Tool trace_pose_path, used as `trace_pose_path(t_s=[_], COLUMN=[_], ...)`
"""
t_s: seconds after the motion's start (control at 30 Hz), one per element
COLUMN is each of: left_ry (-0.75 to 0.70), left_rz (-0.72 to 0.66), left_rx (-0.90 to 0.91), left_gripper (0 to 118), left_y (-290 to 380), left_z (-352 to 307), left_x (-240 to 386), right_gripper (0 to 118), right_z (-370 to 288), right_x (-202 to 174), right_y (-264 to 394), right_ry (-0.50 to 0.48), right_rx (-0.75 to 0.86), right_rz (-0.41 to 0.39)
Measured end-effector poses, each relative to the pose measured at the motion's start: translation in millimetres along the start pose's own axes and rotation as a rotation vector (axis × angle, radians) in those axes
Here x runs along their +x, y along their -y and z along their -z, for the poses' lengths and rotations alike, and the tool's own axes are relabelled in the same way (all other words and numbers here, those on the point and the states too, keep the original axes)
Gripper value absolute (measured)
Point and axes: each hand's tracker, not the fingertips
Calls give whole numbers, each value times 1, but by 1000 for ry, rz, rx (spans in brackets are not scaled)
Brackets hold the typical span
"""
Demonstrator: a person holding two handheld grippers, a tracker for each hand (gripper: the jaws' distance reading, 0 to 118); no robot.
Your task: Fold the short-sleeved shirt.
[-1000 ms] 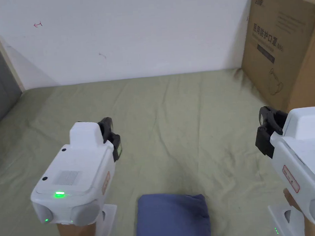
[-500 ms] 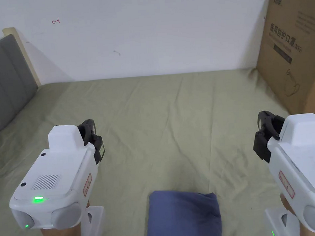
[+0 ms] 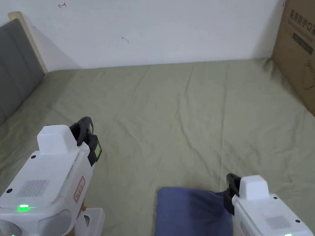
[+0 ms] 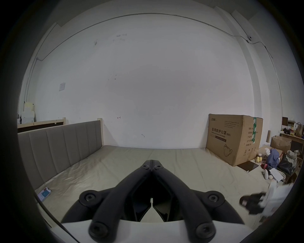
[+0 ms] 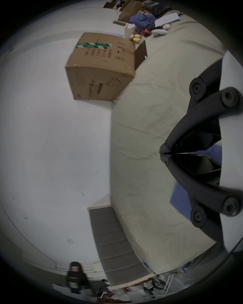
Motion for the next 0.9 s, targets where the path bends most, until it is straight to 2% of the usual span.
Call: trace_pose_path(t_s=[0.1, 0.27, 0.4, 0.5, 0.6, 0.67, 0.73, 0.77, 0.8, 0.9], left_ry=[0, 51, 115, 172, 233, 271, 302, 324, 333, 361], left_rz=[-7, -124, -239, -343, -457, -503, -535, -543, -563, -601], left_rx=[-27, -133, -247, -372, -542, -663, -786, -854, -893, -944], left_gripper=[0, 0, 0, 1, 18, 55, 99, 110, 113, 113], left_y=[5, 24, 49, 73, 105, 130, 152, 162, 172, 199], left_z=[3, 11, 20, 32, 48, 61, 75, 82, 87, 102], left_x=[-5, -14, -17, -17, -13, -9, -2, 2, 6, 12], right_gripper=[0, 0, 0, 0, 0, 0, 0, 0, 0, 0], right_z=[18, 36, 53, 57, 57, 56, 57, 57, 56, 56], right_x=[-8, -19, -19, -15, -14, -15, -15, -15, -15, -13], right_y=[29, 65, 88, 101, 99, 98, 97, 97, 96, 96], right_ry=[-15, -27, 1, -1, -10, -8, -10, -8, -10, -14], right_rx=[-75, -170, -259, -240, -247, -251, -255, -255, -255, -258], right_rz=[-21, -15, 17, 56, 47, 30, 16, 18, 23, 34])
